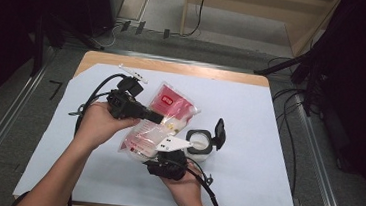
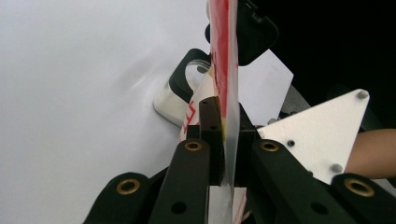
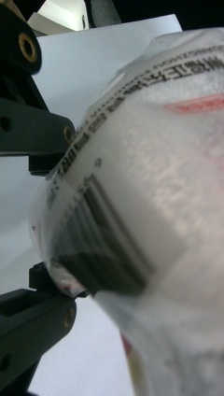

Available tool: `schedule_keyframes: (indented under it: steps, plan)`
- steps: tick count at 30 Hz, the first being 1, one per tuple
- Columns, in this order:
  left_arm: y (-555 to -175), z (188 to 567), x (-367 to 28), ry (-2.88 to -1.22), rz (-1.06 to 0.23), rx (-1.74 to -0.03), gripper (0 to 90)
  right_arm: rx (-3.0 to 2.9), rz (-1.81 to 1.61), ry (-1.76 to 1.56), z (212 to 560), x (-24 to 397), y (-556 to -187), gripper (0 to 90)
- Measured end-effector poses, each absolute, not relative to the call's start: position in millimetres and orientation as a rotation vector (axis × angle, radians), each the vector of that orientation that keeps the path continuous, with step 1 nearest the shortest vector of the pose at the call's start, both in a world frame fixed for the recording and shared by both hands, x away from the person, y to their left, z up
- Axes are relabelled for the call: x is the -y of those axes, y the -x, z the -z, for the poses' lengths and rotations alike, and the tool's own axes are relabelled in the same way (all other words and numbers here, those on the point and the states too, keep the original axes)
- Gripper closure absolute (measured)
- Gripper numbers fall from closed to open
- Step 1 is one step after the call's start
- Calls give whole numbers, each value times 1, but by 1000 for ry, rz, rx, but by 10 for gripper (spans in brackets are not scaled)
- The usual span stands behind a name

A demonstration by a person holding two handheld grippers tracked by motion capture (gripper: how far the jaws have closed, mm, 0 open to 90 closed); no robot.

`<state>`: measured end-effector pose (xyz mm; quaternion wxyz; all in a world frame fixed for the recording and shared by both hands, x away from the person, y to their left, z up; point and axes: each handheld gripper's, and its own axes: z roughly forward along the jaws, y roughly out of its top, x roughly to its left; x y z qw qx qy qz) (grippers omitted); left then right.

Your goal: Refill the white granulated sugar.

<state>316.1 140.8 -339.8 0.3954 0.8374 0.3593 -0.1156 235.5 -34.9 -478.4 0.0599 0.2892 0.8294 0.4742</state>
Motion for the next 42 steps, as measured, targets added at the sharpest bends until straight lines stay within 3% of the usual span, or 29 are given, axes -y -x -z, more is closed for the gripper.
schedule_keyframes:
  steps: [20, 42]
  plan:
    - [-306, 334, -166, -2098, 276, -889, 893, -2480, -1423, -1047, 477, 50, -250, 565]
    - [-306, 320, -184, -2006, 192, -853, 900, -2567, -1433, -903, 468, 51, -248, 544]
